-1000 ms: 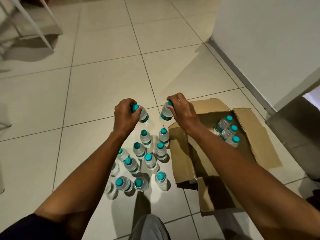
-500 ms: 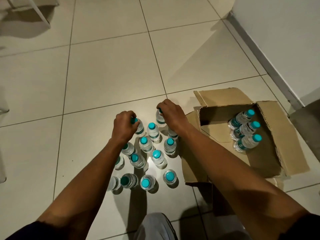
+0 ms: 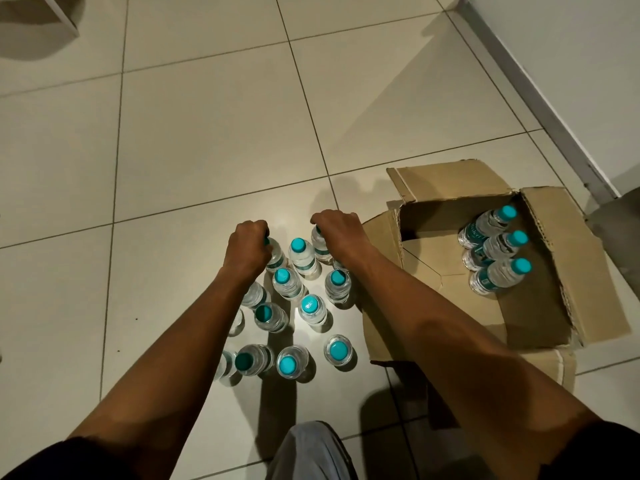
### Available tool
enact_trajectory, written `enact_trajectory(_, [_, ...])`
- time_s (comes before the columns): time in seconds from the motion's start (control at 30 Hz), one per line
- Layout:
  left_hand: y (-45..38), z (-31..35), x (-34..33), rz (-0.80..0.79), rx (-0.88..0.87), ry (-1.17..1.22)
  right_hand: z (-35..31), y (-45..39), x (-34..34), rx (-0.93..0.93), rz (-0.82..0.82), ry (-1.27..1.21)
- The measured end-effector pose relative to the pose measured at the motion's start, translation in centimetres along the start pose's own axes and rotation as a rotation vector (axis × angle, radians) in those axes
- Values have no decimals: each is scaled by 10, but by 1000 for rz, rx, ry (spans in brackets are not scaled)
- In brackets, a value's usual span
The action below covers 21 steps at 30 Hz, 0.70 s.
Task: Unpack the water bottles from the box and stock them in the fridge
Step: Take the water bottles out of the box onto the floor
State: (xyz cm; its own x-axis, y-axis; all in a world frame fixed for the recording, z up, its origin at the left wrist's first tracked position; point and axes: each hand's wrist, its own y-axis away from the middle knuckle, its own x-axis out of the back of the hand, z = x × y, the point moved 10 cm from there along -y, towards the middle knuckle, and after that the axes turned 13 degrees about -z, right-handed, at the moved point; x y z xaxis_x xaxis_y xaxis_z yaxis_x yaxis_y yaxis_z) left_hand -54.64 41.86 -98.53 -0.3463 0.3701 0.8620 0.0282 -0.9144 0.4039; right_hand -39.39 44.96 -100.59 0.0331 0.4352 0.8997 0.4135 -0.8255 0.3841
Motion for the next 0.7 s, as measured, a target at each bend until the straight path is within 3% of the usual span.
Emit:
enact_trajectory(0.13, [1, 6, 4, -37, 4, -3, 8, 7, 6, -45, 46, -91])
enact_trajectory(0.27, [12, 31, 19, 70, -62, -46, 24, 33, 26, -44, 243, -260])
enact_trajectory(0.4, [24, 71, 31, 175, -178, 0, 49, 75, 45, -72, 398, -234])
enact_trajectory(0.7, [50, 200, -3, 194, -447, 78, 157, 174, 40, -280, 374, -130])
